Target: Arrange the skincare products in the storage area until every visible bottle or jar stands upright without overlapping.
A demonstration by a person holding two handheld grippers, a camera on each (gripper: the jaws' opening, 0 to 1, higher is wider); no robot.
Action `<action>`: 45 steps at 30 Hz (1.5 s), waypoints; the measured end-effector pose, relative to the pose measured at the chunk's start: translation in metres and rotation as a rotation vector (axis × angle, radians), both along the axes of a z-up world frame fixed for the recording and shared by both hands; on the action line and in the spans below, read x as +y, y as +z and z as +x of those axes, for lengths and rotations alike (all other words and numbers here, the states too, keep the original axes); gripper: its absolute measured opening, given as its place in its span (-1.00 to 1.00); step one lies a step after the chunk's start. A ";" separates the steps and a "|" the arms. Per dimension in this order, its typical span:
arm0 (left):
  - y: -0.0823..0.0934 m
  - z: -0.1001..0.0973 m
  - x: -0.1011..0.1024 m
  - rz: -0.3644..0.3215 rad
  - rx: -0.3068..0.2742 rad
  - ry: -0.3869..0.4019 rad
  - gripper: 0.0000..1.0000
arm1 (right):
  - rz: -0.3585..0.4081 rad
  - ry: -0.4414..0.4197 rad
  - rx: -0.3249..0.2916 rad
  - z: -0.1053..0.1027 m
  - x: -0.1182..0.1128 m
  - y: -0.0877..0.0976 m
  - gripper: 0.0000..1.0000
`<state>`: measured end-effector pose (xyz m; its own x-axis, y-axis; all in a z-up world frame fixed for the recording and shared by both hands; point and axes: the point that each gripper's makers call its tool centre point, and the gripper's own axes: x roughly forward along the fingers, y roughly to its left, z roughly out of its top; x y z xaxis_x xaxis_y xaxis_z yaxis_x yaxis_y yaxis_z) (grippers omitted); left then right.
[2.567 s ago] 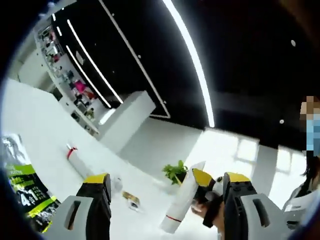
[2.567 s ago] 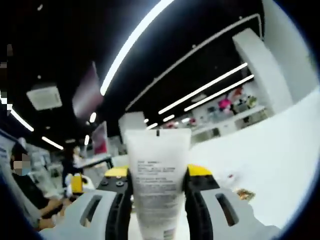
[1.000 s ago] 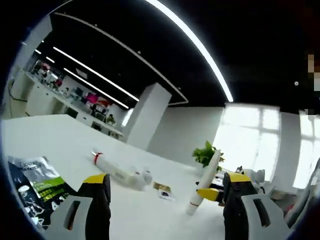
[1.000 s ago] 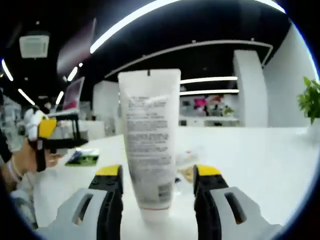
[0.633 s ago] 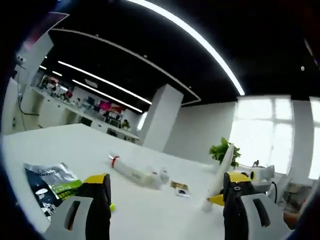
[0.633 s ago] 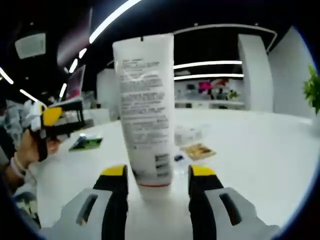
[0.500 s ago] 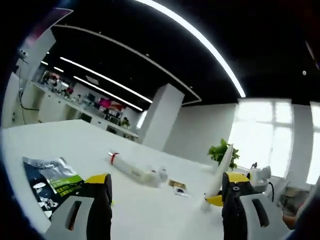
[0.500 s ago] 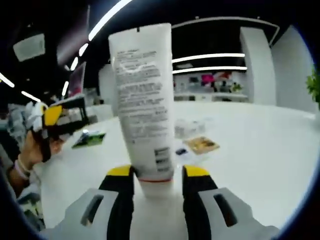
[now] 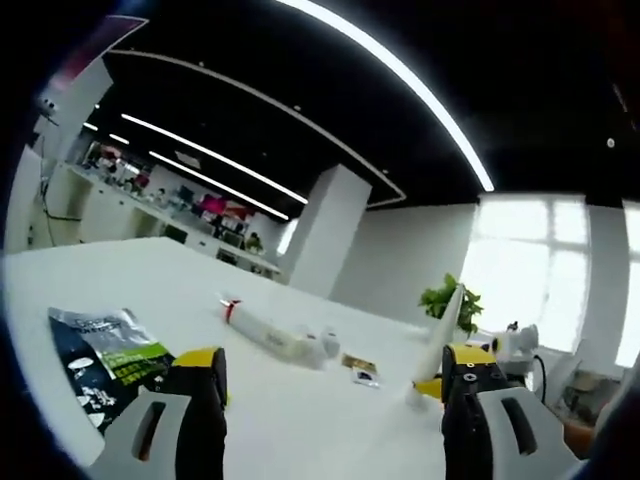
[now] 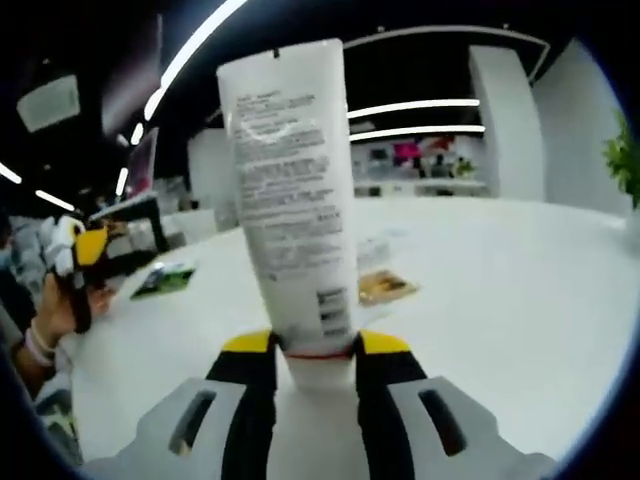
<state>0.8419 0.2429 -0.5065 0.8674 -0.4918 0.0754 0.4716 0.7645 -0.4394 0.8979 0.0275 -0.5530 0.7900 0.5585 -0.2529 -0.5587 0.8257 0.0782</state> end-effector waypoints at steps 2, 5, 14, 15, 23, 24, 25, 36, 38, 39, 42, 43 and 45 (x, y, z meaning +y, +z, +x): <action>-0.002 0.000 -0.001 0.004 0.005 -0.001 0.82 | -0.012 -0.018 0.000 0.005 -0.007 -0.001 -0.43; -0.003 -0.001 -0.002 0.011 0.005 -0.002 0.82 | -0.050 -0.049 -0.004 0.014 -0.018 -0.004 -0.45; -0.008 -0.001 0.002 0.066 0.010 0.022 0.82 | -0.127 -0.068 -0.012 0.037 -0.038 -0.008 -0.46; -0.010 -0.001 0.003 0.077 0.013 0.030 0.82 | -0.133 -0.071 -0.017 0.039 -0.039 -0.009 -0.46; -0.017 0.001 0.001 0.111 0.023 0.042 0.82 | -0.180 -0.084 -0.027 0.068 -0.043 -0.017 -0.45; -0.019 0.001 0.001 0.118 0.030 0.044 0.82 | -0.182 -0.083 -0.026 0.071 -0.044 -0.018 -0.44; -0.021 0.001 0.001 0.129 0.035 0.052 0.82 | -0.183 -0.083 -0.023 0.075 -0.044 -0.019 -0.44; -0.021 -0.001 0.006 0.127 0.035 0.082 0.82 | -0.226 -0.123 0.000 0.116 -0.054 -0.027 -0.40; -0.021 -0.002 0.007 0.128 0.039 0.086 0.82 | -0.222 -0.131 0.005 0.124 -0.057 -0.029 -0.40; -0.022 -0.002 0.007 0.130 0.042 0.088 0.82 | -0.223 -0.134 0.004 0.127 -0.057 -0.030 -0.40; -0.021 -0.003 0.008 0.134 0.044 0.095 0.82 | -0.216 -0.146 0.001 0.141 -0.062 -0.033 -0.40; -0.021 -0.003 0.009 0.134 0.045 0.097 0.82 | -0.212 -0.148 0.005 0.145 -0.063 -0.034 -0.40; -0.020 -0.003 0.009 0.136 0.043 0.098 0.82 | -0.204 -0.156 0.013 0.156 -0.066 -0.035 -0.40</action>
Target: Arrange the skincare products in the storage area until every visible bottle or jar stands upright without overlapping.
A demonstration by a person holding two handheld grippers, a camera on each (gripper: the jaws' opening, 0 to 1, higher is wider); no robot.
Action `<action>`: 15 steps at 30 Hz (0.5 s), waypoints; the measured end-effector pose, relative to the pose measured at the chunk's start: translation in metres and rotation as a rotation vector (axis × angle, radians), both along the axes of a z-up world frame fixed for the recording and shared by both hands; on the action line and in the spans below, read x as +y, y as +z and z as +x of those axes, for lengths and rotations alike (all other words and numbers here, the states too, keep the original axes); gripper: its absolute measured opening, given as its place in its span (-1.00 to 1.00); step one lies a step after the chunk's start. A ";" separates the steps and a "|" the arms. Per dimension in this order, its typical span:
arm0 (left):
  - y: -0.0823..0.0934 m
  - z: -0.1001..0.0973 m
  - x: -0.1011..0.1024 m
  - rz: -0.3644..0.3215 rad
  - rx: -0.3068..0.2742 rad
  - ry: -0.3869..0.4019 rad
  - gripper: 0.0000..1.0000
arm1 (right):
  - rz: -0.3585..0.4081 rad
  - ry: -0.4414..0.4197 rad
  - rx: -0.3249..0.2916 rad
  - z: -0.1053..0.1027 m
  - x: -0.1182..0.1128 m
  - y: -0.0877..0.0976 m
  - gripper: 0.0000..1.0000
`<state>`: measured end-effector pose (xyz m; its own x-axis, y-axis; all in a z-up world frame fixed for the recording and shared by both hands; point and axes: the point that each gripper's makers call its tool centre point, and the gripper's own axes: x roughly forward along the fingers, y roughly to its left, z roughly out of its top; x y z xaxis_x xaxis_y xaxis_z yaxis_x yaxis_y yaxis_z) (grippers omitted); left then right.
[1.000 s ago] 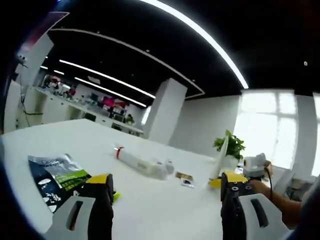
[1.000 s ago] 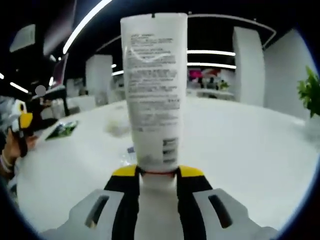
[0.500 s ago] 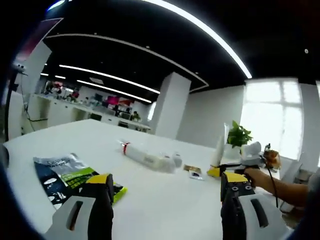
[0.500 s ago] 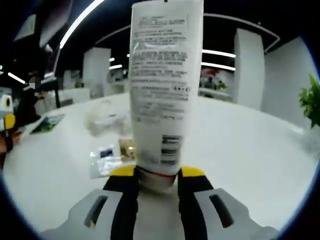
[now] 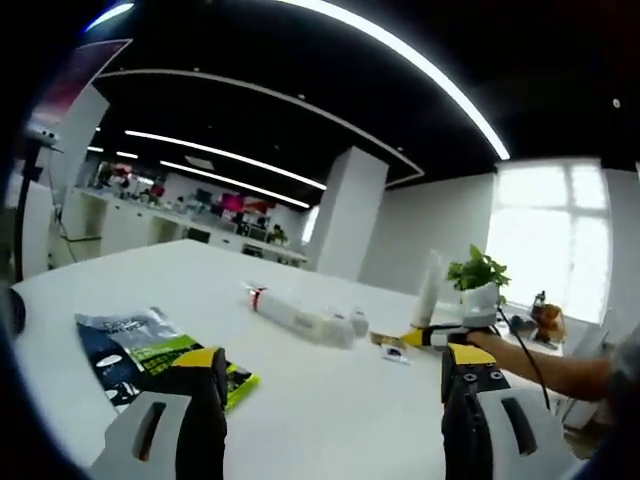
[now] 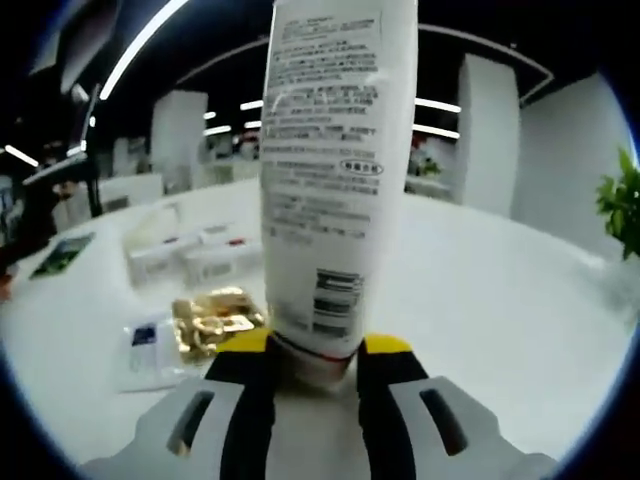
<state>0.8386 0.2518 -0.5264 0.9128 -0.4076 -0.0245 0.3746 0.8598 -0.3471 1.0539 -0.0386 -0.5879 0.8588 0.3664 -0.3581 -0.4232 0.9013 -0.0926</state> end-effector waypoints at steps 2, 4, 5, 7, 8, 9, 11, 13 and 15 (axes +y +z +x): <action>0.001 0.000 0.000 0.002 0.000 0.001 0.82 | 0.006 -0.008 0.005 0.006 -0.001 0.000 -0.40; 0.002 -0.001 0.001 0.005 -0.002 0.004 0.82 | 0.005 -0.018 -0.002 0.016 -0.004 0.002 -0.40; 0.003 -0.001 0.001 0.006 -0.004 0.006 0.82 | 0.001 -0.025 -0.001 0.021 -0.004 0.002 -0.38; 0.004 -0.001 0.001 0.007 -0.005 0.006 0.82 | -0.013 -0.034 -0.003 0.026 -0.006 0.004 -0.31; 0.004 -0.001 0.001 0.008 -0.006 0.007 0.82 | -0.017 -0.035 0.001 0.027 -0.006 0.004 -0.28; 0.005 -0.001 0.001 0.008 -0.005 0.008 0.82 | -0.028 -0.033 0.002 0.025 -0.006 0.005 -0.24; 0.005 -0.001 0.001 0.008 -0.006 0.008 0.82 | -0.014 -0.028 0.004 0.019 -0.005 0.005 -0.19; 0.005 -0.001 0.002 0.008 -0.008 0.012 0.82 | 0.009 -0.029 0.002 0.014 -0.007 0.005 -0.18; 0.004 -0.001 0.001 0.006 -0.005 0.011 0.82 | 0.018 -0.031 0.005 0.008 -0.010 0.004 -0.18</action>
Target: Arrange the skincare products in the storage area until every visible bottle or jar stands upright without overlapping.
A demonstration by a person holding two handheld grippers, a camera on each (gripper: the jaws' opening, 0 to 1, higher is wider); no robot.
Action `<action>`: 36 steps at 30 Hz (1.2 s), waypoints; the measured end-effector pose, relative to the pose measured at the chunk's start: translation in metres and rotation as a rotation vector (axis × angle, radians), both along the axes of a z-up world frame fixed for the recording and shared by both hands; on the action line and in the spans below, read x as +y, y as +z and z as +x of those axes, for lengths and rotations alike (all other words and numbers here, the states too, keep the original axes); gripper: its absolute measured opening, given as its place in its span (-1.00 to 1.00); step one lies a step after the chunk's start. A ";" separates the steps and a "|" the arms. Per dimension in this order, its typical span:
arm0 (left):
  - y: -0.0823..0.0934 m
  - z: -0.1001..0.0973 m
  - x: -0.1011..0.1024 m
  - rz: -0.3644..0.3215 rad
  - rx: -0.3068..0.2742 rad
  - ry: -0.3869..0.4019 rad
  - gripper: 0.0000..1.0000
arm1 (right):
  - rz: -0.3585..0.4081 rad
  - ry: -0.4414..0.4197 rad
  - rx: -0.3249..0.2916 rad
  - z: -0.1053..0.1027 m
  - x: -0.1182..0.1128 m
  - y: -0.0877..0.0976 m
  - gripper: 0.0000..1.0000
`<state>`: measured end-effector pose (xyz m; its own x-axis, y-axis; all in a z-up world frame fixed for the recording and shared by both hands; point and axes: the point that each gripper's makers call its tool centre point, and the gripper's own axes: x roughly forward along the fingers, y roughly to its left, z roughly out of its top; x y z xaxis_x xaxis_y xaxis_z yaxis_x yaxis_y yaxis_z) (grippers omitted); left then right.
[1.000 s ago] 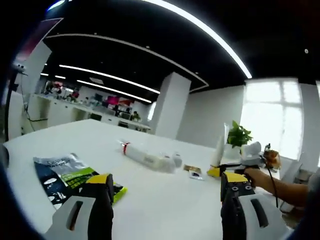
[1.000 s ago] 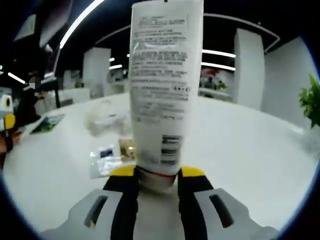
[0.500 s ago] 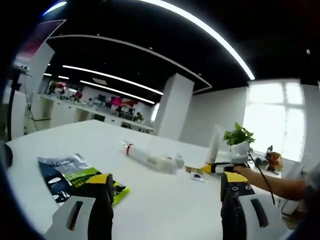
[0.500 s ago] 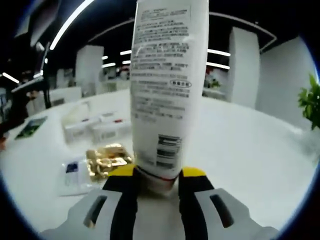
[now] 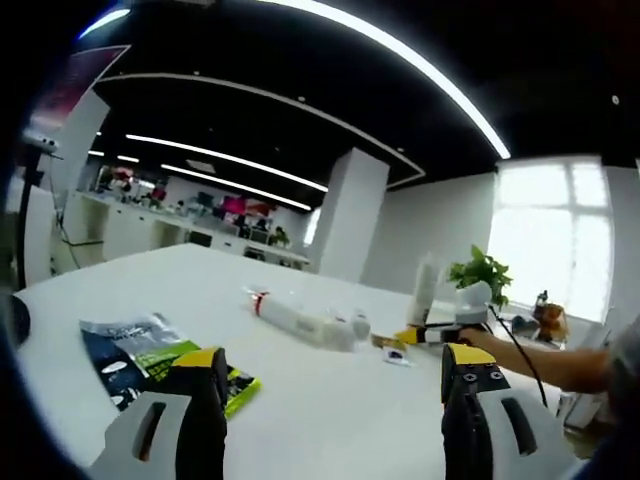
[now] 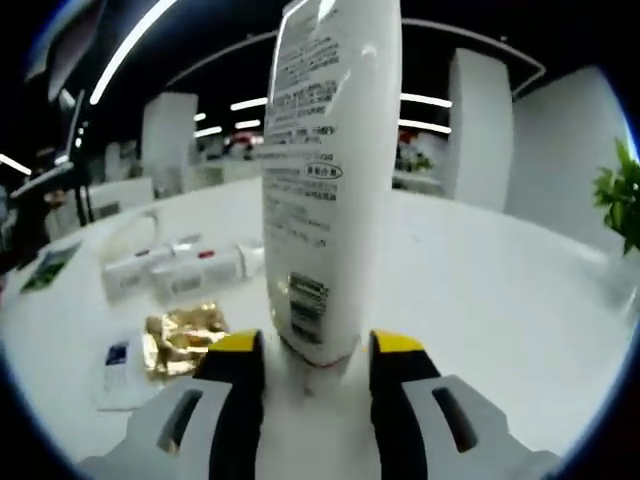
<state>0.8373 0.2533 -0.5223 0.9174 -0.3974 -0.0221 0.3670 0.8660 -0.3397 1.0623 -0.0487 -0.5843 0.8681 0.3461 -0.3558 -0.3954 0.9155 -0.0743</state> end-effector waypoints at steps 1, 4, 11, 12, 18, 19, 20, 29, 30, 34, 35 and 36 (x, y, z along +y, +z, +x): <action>0.000 0.000 0.000 -0.001 0.001 -0.002 0.82 | 0.004 0.001 -0.002 -0.006 -0.003 0.000 -0.19; -0.001 0.001 -0.002 0.000 0.004 -0.012 0.82 | -0.005 -0.003 -0.004 -0.016 -0.009 0.002 -0.32; -0.001 0.002 -0.007 -0.011 0.002 -0.021 0.82 | -0.015 -0.022 -0.013 -0.018 -0.020 0.006 -0.34; 0.000 0.002 -0.007 -0.014 0.001 -0.022 0.82 | -0.015 -0.025 -0.012 -0.018 -0.019 0.006 -0.36; 0.001 0.002 -0.001 -0.016 0.001 -0.006 0.82 | -0.019 -0.061 -0.018 -0.014 -0.024 0.003 -0.45; 0.001 0.002 0.000 -0.019 0.000 -0.003 0.82 | -0.016 -0.063 -0.021 -0.014 -0.024 0.004 -0.47; 0.003 0.002 0.002 -0.023 -0.002 0.000 0.82 | -0.019 -0.071 -0.018 -0.015 -0.026 0.004 -0.49; 0.008 0.006 0.009 -0.018 -0.014 0.019 0.82 | -0.033 -0.099 -0.021 -0.016 -0.036 0.007 -0.80; 0.009 0.007 0.010 -0.020 -0.014 0.019 0.82 | -0.030 -0.102 -0.020 -0.014 -0.037 0.008 -0.81; 0.014 0.013 0.013 -0.009 -0.025 0.027 0.82 | -0.022 -0.111 -0.013 -0.008 -0.036 0.008 -0.86; 0.016 0.016 0.015 -0.003 -0.033 0.032 0.82 | -0.012 -0.115 -0.012 -0.008 -0.036 0.008 -0.86; 0.017 0.018 0.017 0.001 -0.036 0.037 0.82 | -0.002 -0.117 -0.013 -0.008 -0.035 0.009 -0.86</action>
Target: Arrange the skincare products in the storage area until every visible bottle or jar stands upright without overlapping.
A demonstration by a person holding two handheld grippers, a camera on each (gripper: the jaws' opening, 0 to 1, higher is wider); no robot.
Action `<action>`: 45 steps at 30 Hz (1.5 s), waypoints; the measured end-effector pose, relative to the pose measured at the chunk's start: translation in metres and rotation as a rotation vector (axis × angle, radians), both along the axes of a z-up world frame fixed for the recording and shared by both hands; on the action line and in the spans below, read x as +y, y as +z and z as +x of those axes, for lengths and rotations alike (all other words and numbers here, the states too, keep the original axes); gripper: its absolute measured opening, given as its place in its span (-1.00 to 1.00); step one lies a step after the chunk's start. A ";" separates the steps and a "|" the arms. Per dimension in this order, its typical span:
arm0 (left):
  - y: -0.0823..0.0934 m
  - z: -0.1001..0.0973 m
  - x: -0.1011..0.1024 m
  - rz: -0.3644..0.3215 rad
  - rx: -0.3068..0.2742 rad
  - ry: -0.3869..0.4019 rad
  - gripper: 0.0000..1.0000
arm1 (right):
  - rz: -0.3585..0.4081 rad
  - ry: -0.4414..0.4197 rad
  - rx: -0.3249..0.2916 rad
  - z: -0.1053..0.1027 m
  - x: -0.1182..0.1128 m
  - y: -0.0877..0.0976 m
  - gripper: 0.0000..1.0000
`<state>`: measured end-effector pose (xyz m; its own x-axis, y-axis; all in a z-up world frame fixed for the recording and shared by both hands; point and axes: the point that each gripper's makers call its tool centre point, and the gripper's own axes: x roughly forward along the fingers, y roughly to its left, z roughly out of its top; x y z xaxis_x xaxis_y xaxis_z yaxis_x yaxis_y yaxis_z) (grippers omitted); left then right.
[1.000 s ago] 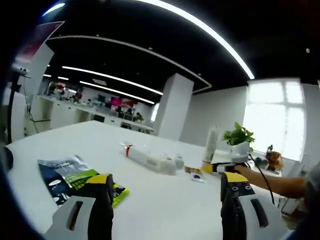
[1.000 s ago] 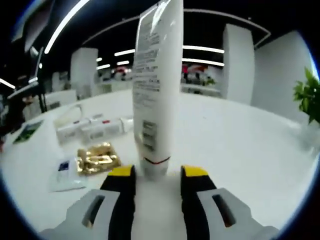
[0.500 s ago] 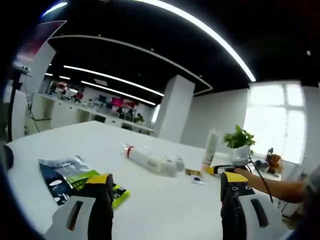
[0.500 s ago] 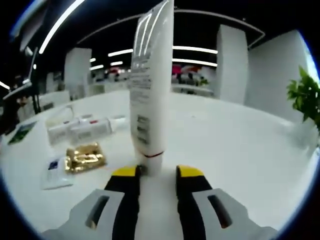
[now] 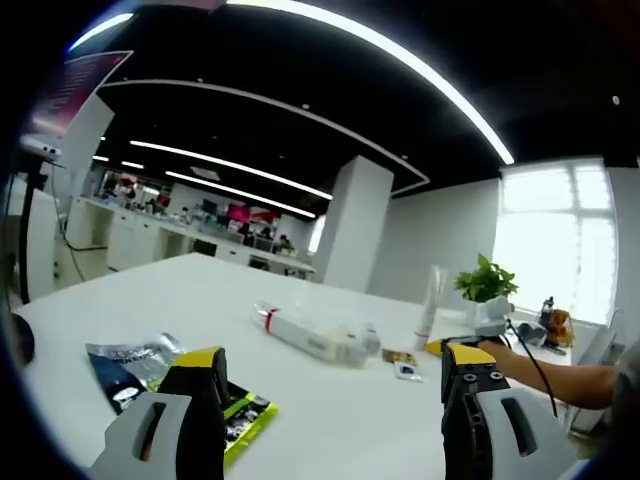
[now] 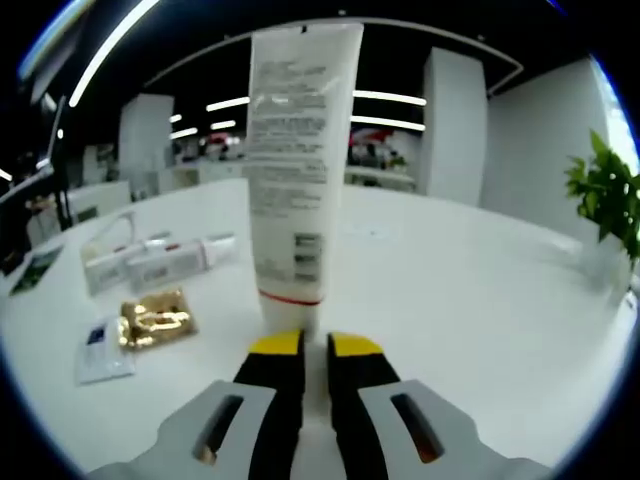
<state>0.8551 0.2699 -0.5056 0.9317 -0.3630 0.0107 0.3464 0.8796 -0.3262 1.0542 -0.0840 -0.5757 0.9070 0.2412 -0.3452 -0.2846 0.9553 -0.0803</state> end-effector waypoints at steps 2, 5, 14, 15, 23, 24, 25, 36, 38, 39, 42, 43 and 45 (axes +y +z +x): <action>-0.001 0.004 0.002 0.005 0.003 0.006 0.82 | 0.032 -0.005 -0.009 0.002 0.002 0.002 -0.86; -0.002 0.010 0.005 0.007 0.006 0.009 0.82 | 0.045 -0.008 -0.007 0.006 0.002 0.002 -0.85; -0.008 0.014 0.000 -0.022 0.023 0.001 0.81 | 0.095 -0.007 0.005 0.011 0.017 0.003 -0.66; -0.009 0.013 0.000 -0.022 0.027 0.001 0.81 | 0.098 -0.008 0.007 0.012 0.018 0.003 -0.66; -0.011 0.007 0.000 -0.035 0.036 0.001 0.81 | 0.088 -0.011 0.015 0.022 0.021 0.003 -0.67; -0.011 0.007 -0.001 -0.035 0.035 0.001 0.81 | 0.087 -0.010 0.016 0.023 0.021 0.003 -0.67; -0.011 0.007 -0.001 -0.034 0.035 -0.001 0.81 | 0.083 -0.006 0.017 0.024 0.022 0.003 -0.67; -0.013 0.006 -0.009 -0.009 0.043 -0.017 0.81 | 0.026 0.020 0.026 0.036 0.022 0.002 -0.66; -0.012 0.006 -0.009 -0.005 0.041 -0.016 0.81 | 0.023 0.020 0.026 0.036 0.021 0.003 -0.68; -0.012 0.006 -0.009 -0.004 0.041 -0.015 0.81 | 0.022 0.020 0.026 0.036 0.021 0.003 -0.69; -0.012 0.005 -0.008 -0.003 0.040 -0.015 0.81 | 0.021 0.018 0.023 0.037 0.019 0.004 -0.72; -0.011 0.005 -0.008 -0.003 0.040 -0.014 0.81 | 0.020 0.018 0.022 0.038 0.018 0.004 -0.73; -0.011 0.006 -0.008 -0.003 0.039 -0.014 0.81 | 0.016 0.016 0.023 0.038 0.017 0.004 -0.75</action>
<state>0.8606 0.2616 -0.5165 0.9261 -0.3764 -0.0244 0.3460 0.8735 -0.3426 1.0923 -0.0668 -0.5721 0.8950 0.2610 -0.3617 -0.3013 0.9517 -0.0587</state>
